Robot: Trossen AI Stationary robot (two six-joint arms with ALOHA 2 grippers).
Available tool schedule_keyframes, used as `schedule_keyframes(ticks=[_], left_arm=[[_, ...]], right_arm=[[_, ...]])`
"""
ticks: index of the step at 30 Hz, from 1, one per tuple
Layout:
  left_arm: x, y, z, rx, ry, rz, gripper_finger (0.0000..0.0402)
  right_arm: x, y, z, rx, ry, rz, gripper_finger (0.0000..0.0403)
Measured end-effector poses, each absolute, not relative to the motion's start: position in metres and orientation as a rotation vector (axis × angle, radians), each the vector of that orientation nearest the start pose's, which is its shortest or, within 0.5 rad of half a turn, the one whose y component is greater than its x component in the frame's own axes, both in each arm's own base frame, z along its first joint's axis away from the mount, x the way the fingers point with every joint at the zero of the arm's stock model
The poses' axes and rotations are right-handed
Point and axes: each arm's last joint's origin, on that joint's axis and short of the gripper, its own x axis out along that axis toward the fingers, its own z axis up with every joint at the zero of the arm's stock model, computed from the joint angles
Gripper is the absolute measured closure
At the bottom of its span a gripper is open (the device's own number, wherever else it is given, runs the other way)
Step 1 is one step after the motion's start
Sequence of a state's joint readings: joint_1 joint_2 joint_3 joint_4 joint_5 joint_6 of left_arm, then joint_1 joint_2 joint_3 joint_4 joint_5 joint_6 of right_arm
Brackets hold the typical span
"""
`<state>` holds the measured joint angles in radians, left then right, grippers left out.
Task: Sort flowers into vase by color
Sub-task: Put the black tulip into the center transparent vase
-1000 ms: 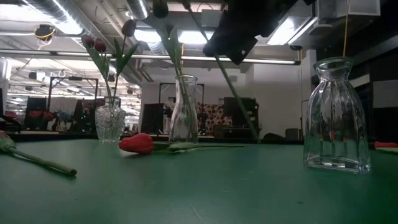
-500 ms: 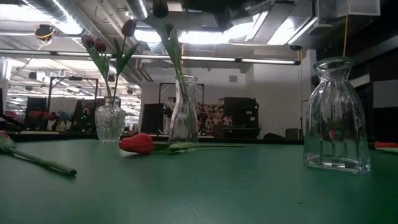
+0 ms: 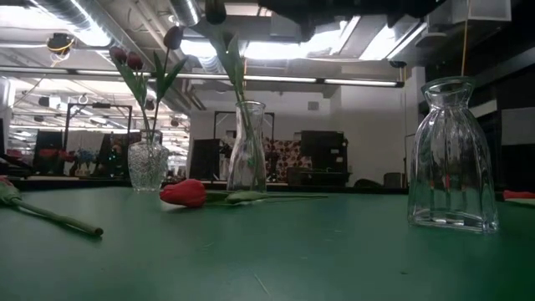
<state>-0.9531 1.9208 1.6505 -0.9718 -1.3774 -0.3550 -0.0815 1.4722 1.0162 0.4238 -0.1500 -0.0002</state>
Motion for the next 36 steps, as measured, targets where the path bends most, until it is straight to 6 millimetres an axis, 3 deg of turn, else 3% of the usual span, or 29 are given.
schedule_keyframes(ticks=[9, 18, 24, 29, 36], left_arm=[[0.227, -0.283, 0.319, 0.588, 0.433, 0.324, 0.0274], [0.23, -0.288, 0.316, 0.553, 0.494, 0.208, 0.0274], [0.253, -0.285, 0.319, 0.522, 0.564, 0.011, 0.0274], [0.275, -0.265, 0.325, 0.486, 0.611, -0.089, 0.0274], [0.283, -0.252, 0.334, 0.484, 0.609, -0.152, 0.0274]], right_arm=[[0.33, -0.043, 0.305, 0.028, 0.043, 0.007, 0.0391], [0.33, -0.042, 0.298, 0.031, 0.11, 0.008, 0.0391], [0.33, -0.042, 0.294, 0.038, 0.144, 0.0, 0.0391], [0.329, -0.042, 0.294, 0.038, 0.151, -0.009, 0.0391], [0.331, -0.043, 0.289, 0.043, 0.174, -0.009, 0.0391]])
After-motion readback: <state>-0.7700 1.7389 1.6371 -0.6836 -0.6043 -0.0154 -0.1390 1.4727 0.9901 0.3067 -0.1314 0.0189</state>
